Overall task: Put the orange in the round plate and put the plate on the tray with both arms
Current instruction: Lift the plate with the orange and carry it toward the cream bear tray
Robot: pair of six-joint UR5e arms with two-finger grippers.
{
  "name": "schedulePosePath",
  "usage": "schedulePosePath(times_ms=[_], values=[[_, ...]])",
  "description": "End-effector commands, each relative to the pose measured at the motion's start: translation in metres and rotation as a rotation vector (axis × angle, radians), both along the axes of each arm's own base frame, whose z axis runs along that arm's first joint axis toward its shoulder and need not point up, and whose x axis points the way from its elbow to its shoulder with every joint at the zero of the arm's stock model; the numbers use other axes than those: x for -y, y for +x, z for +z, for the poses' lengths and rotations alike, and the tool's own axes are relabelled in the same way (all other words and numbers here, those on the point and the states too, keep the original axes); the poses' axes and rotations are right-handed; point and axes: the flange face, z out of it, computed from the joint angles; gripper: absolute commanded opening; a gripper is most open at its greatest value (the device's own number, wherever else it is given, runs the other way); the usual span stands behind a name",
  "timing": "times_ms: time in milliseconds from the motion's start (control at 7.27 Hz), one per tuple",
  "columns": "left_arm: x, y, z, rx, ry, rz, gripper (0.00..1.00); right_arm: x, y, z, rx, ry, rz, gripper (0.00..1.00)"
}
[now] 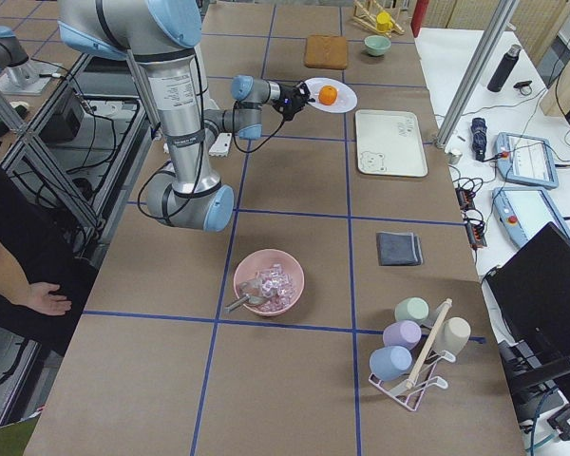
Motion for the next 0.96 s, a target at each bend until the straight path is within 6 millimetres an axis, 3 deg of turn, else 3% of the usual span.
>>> schedulePosePath(times_ms=[0,138,412,825], values=[[-0.043,0.0,0.012,-0.001,0.063,0.069,0.99,0.06,0.007,-0.008,-0.009,-0.068,0.065,0.0],[-0.046,-0.002,0.015,-0.001,0.057,0.063,0.99,0.099,-0.007,-0.012,-0.039,-0.125,0.094,0.0],[-0.047,-0.005,0.016,-0.001,0.052,0.057,0.99,0.166,-0.059,-0.006,-0.085,-0.214,0.16,0.0],[-0.047,-0.005,0.017,-0.001,0.048,0.055,0.99,0.215,-0.133,0.006,-0.201,-0.295,0.18,0.0]])
